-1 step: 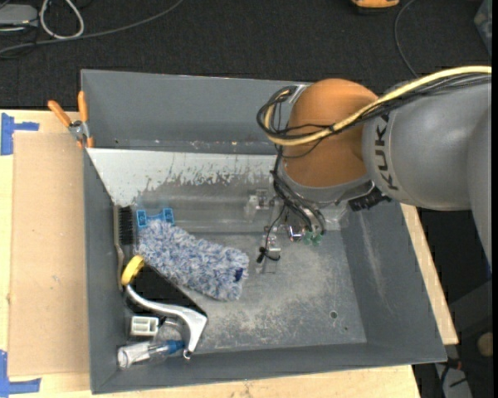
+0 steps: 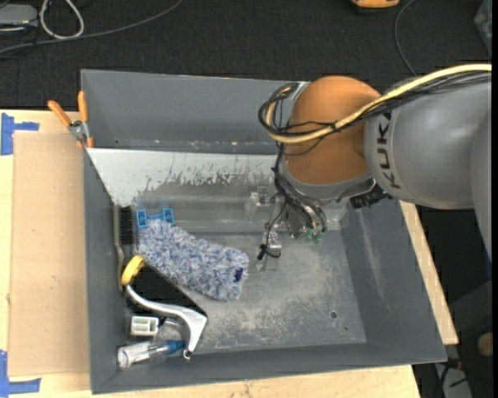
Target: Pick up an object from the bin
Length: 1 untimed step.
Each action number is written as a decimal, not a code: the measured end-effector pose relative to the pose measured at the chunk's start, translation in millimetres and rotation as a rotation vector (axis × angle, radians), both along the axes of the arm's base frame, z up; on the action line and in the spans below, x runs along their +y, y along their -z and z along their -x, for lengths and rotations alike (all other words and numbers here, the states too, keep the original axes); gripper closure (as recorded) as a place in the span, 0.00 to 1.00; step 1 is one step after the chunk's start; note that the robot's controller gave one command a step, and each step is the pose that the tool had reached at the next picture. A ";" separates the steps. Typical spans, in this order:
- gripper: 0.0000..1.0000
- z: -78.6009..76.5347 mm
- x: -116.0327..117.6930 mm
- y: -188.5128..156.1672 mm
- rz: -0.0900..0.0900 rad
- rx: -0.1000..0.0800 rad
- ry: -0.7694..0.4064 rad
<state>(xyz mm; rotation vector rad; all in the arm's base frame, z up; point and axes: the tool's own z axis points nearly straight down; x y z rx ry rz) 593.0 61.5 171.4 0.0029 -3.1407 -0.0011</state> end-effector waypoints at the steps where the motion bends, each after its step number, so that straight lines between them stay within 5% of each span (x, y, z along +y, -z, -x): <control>1: 0.00 3.7 57.3 82.0 -0.001 0.000 0.085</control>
Offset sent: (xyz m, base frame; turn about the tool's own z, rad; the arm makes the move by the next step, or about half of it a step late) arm -0.0069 0.0723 -0.0482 -0.1589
